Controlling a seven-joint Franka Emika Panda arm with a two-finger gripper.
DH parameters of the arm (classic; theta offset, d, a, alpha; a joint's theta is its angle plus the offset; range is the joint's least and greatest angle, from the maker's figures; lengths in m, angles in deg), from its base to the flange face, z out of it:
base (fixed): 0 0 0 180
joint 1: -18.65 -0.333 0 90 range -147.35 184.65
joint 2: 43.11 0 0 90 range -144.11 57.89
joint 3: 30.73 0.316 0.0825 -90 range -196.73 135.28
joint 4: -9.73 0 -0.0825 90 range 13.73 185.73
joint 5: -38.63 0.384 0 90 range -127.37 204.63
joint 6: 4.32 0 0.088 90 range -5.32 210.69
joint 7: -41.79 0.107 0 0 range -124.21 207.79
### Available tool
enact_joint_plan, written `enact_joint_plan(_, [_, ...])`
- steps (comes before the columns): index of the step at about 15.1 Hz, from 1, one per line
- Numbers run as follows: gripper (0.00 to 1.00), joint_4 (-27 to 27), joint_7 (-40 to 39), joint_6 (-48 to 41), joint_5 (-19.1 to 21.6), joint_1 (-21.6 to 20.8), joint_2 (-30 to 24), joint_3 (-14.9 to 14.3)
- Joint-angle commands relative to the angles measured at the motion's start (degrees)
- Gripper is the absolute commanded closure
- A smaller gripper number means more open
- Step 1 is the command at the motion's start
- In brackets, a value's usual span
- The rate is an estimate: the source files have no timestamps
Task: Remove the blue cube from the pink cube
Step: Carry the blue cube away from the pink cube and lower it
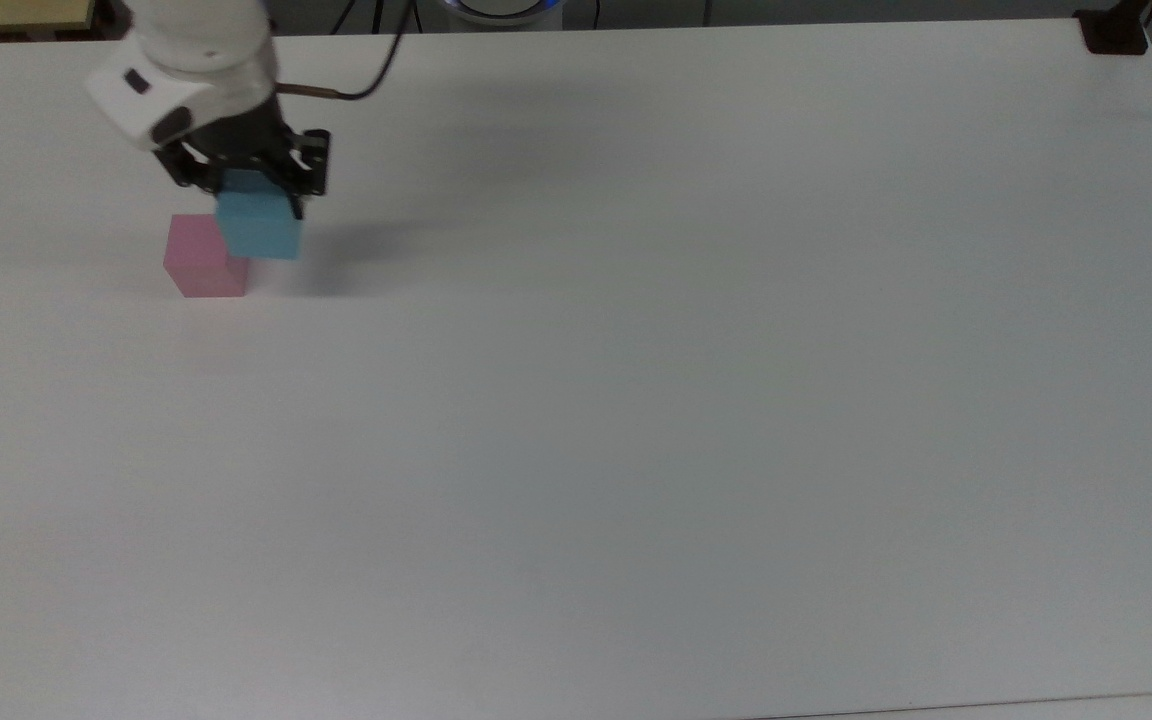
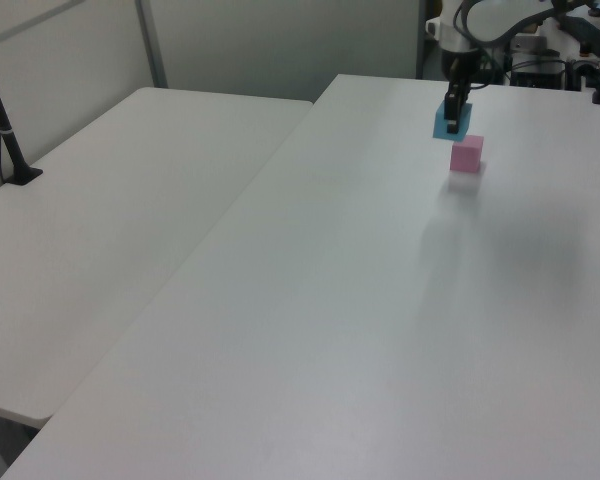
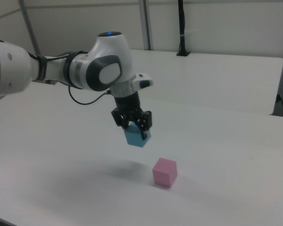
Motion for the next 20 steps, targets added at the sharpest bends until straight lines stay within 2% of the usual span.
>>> enact_joint_plan(1, [0.36, -0.4, 7.4, 0.3, 0.9, -2.2, 2.2, 2.8])
enact_joint_plan(5, [0.36, -0.9, 13.0, 5.4, 0.8, -3.4, 6.4, 5.0])
enact_joint_plan(11, [0.37, -1.0, 12.2, 10.5, 0.8, -3.4, 11.2, 6.0])
enact_joint_plan(13, [0.40, -1.0, 11.3, 10.5, 0.8, -3.3, 11.5, 6.0])
enact_joint_plan(14, [0.38, -1.0, 11.3, 10.5, 0.8, -3.4, 11.5, 6.0])
enact_joint_plan(15, [0.15, -1.1, 11.4, 10.5, 0.8, -3.4, 11.6, 6.0])
enact_joint_plan(16, [0.00, -1.0, 12.0, 10.3, 0.8, -3.5, 11.6, 6.0])
enact_joint_plan(20, [0.00, -1.1, 12.1, 9.9, 0.8, -3.4, 11.5, 6.0])
